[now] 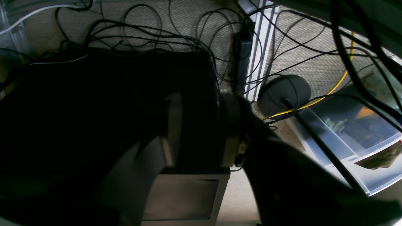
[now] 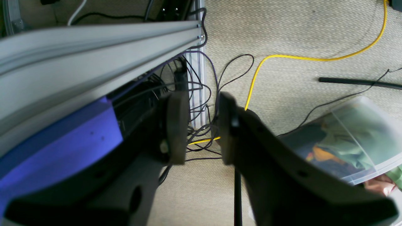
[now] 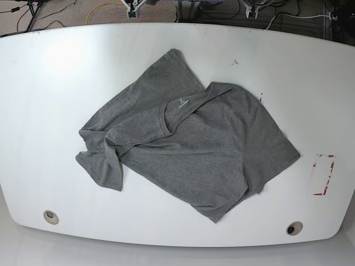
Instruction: Layout the t-shirt on the table in an organized manner, then fold the t-shirt properly
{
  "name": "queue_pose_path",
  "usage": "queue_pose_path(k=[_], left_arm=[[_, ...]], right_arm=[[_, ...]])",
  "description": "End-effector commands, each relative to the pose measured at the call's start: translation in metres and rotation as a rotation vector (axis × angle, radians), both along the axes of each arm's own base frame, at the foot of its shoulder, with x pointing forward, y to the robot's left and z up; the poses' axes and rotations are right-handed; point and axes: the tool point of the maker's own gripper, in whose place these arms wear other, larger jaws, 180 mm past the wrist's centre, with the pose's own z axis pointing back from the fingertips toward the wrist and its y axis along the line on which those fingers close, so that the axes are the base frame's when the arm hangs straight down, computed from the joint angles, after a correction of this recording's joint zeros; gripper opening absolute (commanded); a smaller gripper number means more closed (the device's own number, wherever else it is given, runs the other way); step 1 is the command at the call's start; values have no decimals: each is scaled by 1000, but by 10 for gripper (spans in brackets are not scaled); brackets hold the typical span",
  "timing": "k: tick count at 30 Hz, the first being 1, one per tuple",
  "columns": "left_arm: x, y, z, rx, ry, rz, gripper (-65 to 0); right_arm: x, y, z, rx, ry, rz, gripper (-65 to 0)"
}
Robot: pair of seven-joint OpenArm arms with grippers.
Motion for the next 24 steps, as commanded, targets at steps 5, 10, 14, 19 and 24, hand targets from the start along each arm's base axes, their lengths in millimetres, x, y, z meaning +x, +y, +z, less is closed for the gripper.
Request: queue_pose_path(k=[5, 10, 14, 19, 24], left_arm=[[-47, 5, 5, 10, 72, -49, -469], [-52, 8, 7, 14, 71, -44, -469], [-56, 10, 8, 16, 70, -40, -470], [-53, 17, 10, 24, 47, -34, -467], [-55, 19, 12, 28, 42, -37, -467]], right_arm=[[-5, -7, 2, -9, -2, -2, -490], [-12, -9, 2, -12, 7, -1, -491], [-18, -11, 3, -14, 13, 0, -492], [-21, -13, 3, -20, 19, 9, -492], [-26, -16, 4, -24, 25, 10, -492]])
